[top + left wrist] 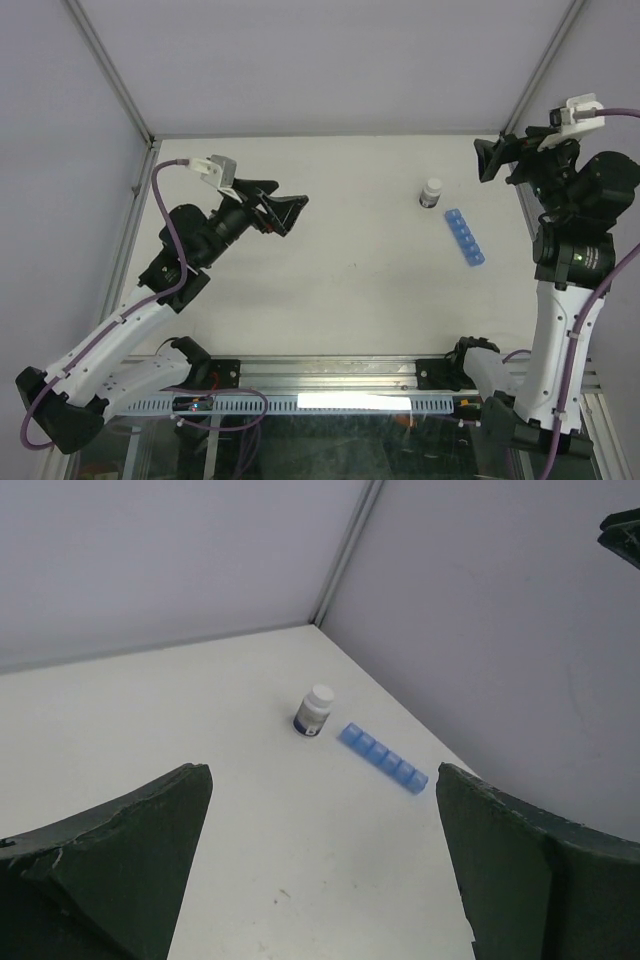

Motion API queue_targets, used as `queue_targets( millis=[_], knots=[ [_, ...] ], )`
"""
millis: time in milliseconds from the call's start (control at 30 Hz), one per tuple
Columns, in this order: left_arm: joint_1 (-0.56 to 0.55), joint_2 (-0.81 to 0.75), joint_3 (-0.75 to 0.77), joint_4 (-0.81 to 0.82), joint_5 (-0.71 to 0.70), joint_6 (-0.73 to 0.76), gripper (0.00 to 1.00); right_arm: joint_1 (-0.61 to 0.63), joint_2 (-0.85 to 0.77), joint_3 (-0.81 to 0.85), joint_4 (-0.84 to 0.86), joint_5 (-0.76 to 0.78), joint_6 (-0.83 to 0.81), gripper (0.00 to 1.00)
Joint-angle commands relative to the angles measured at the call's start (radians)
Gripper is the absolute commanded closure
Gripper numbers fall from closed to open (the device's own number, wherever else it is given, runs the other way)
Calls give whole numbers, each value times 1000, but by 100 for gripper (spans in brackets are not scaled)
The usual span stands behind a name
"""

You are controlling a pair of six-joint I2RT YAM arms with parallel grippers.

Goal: Sort the pills into containers

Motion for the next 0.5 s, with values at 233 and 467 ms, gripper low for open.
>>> queue_targets(
  millis=[233,467],
  knots=[
    [7,23,213,-114,58,70,1,-4,-33,90,-17,-58,247,1],
    [7,21,244,-142,78,87,1,-4,-20,86,-12,-78,260,1]
  ],
)
